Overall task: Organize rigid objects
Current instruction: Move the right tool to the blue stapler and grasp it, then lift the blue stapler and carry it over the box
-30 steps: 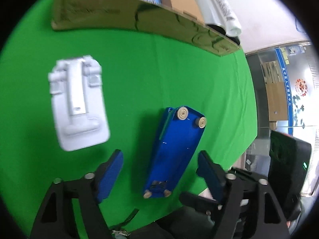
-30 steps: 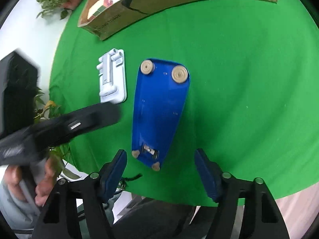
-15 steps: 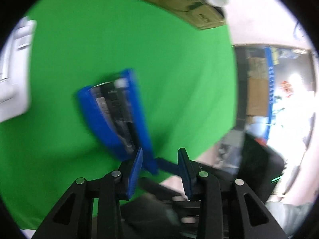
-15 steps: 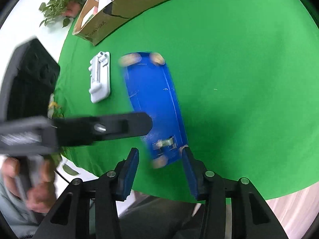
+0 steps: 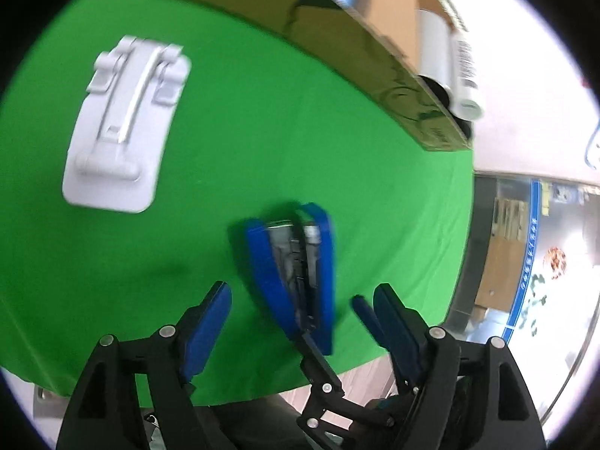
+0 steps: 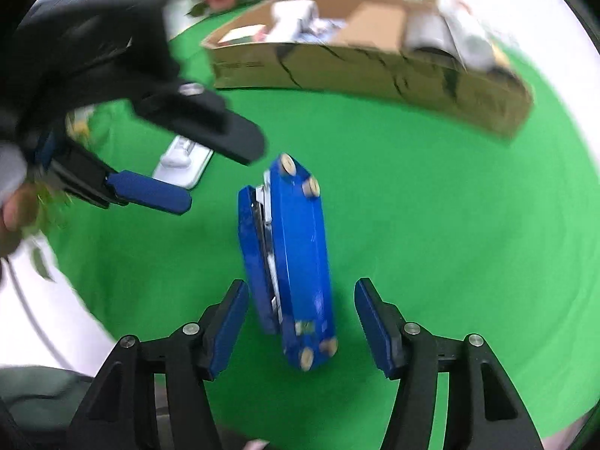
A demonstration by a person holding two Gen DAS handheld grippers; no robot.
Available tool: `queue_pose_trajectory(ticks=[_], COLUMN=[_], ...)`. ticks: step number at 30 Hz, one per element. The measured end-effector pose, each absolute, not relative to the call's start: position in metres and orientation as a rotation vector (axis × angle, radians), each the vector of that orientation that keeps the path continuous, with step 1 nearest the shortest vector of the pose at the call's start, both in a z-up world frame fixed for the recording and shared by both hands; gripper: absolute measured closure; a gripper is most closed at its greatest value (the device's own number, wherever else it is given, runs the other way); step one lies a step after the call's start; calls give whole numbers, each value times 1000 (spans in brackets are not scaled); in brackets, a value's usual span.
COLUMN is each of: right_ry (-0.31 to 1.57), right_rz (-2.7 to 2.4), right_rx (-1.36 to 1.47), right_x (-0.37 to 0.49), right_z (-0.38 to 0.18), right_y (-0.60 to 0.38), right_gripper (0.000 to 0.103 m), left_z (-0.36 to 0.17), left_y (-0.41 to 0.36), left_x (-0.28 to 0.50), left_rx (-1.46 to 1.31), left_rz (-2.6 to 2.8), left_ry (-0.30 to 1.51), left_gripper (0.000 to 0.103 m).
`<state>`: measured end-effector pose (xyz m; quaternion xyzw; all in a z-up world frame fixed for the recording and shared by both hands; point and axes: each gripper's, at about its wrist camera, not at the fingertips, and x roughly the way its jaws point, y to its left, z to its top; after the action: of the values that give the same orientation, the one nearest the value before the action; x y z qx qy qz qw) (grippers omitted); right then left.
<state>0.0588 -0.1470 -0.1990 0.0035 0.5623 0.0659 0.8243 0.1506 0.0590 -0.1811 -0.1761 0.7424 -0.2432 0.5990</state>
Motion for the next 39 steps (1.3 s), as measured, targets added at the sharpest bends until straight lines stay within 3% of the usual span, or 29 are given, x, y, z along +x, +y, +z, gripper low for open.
queue_pose_trajectory(ticks=[6, 9, 12, 15, 23, 31, 39], right_ry=[1185, 1214, 1213, 1224, 1257, 1163, 908], right_rz=[148, 188, 184, 192, 210, 207, 172], right_rx=[-106, -80, -62, 22, 127, 175, 145], right_x=[53, 49, 46, 46, 51, 70, 106], right_z=[-214, -222, -223, -222, -215, -175, -60], right_y=[-134, -128, -133, -141, -162, -195, -240], right_gripper=[45, 64, 65, 65, 66, 66, 65], left_z=[-200, -205, -204, -219, -200, -120, 18], left_y=[43, 34, 33, 26, -1, -32, -62], left_x=[151, 154, 151, 149, 150, 162, 192], left_rx=[-444, -449, -395, -349, -175, -82, -48], left_rz=[-601, -615, -616, -572, -582, -581, -635], left_ry=[1765, 1769, 1775, 1830, 1776, 1645, 1351], left_gripper=[25, 25, 26, 44, 46, 46, 46])
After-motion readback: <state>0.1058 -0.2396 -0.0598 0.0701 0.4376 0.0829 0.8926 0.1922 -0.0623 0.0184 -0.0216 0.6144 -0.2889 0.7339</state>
